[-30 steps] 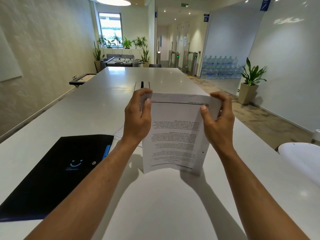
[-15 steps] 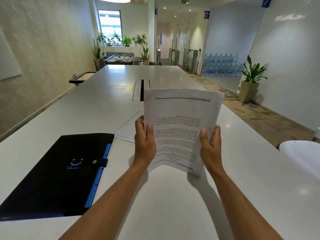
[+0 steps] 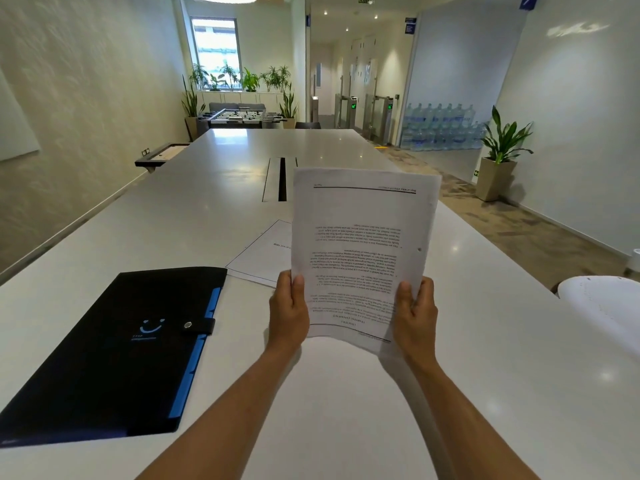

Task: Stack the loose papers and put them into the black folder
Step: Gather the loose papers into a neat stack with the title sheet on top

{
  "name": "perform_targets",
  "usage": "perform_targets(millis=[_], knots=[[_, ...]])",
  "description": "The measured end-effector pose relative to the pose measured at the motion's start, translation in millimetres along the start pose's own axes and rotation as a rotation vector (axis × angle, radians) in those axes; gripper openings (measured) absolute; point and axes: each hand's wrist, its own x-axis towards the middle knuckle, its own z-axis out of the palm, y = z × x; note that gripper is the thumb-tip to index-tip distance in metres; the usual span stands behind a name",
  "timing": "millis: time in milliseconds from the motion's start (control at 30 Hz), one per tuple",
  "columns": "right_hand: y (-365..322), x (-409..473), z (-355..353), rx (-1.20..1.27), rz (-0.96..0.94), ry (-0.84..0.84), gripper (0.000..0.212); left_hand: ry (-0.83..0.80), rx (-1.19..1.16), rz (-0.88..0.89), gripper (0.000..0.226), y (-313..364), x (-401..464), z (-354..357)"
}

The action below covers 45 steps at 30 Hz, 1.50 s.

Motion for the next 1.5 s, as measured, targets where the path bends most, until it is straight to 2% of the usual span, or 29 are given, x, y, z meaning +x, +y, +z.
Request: perform_targets(millis=[133,267,333,400,533,700,833,933,1233,1367,1433,1500], knots=[[-2.7,10.3,-5.6,-0.006,0.071,-0.045,0.02,-0.087,0.08,-0.043,0.018,-2.5,19.3,-7.8],[6.1,15.9,-10.1,0.034,0.312,-0.078,0.015,-0.07,0.087,-0.102,0.014,-14.4,33.8,-17.8],[13.6,17.8,-12.8,0.008,0.408,-0.062,0.012,-0.015,0.23,-0.034,0.019,-25.8,38.4,-25.4],[22.5,18.8,-14.6,-0.007,0.509,-0.053,0.012,-0.024,0.446,0.078,0.026,-39.9,44.2,-33.5],[39.8,17.0,-14.5,-0.042,0.656,-0.09,0.014,-0.239,0.813,0.152,0.056,-65.5,59.3,-44.8],[47.1,15.1,-13.5,-0.14,0.701,-0.092,0.015,-0.426,0.94,0.073,0.077,-78.1,80.2,-47.4],[48.4,16.4,-13.8,-0.218,0.719,-0.129,0.025,-0.551,0.98,0.05,0.08,-80.1,93.9,-50.6],[46.6,15.5,-13.7,-0.216,0.717,-0.138,0.025,-0.577,0.947,-0.011,0.075,-79.7,99.1,-50.3],[41.6,12.7,-14.0,-0.228,0.712,-0.147,0.018,-0.602,1.186,0.154,0.053,-66.2,105.4,-38.8],[41.1,12.7,-13.4,-0.238,0.708,-0.148,0.019,-0.627,1.312,0.332,0.043,-65.0,99.2,-37.4],[40.9,12.4,-12.9,-0.233,0.709,-0.152,0.02,-0.627,1.317,0.344,0.044,-66.2,97.5,-38.8],[40.4,12.4,-12.2,-0.232,0.707,-0.155,0.019,-0.614,1.315,0.317,0.055,-65.6,97.5,-39.8]])
